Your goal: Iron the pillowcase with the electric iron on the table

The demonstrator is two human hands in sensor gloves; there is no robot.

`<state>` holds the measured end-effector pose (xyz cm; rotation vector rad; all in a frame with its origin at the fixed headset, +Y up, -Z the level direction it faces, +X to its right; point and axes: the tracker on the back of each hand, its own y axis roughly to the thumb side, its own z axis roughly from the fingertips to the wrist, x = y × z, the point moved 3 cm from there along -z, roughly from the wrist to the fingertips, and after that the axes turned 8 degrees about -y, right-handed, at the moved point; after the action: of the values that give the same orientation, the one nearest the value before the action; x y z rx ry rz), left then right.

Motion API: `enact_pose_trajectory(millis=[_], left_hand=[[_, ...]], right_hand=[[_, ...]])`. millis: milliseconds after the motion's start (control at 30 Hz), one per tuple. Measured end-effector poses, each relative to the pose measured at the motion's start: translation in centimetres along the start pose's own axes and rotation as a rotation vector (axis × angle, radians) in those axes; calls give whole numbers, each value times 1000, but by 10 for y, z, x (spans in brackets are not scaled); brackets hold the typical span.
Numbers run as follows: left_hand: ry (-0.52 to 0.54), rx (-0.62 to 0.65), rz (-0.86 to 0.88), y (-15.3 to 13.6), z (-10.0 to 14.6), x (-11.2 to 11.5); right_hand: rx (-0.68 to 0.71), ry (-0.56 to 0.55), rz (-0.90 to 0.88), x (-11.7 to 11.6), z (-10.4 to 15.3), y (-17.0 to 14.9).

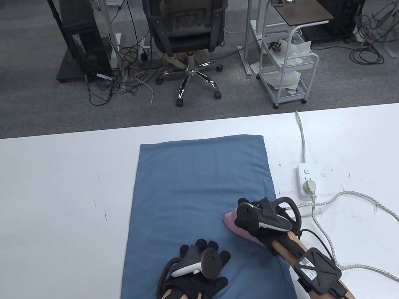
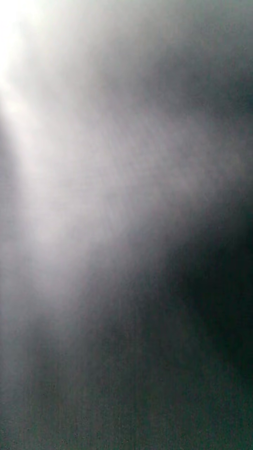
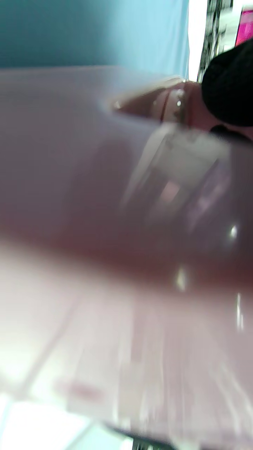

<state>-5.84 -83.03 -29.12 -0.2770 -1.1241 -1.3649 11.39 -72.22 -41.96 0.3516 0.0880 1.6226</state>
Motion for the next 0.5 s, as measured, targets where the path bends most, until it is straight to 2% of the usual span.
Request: enact_pose_trajectory(millis=[100,233,367,500], left_hand=[[-1,1,1,0,0,0],[-1,2,2,0,0,0],[0,4,6,0,-1,0],[0,3,6,-1,-1,0]], right_hand=[[-132,20,22,-6,-28,-22],[-218,49,-31,-9,-41,-35],[-172,83,-74,-3,-39,-31],[-54,27,-128,12,-14,-5]])
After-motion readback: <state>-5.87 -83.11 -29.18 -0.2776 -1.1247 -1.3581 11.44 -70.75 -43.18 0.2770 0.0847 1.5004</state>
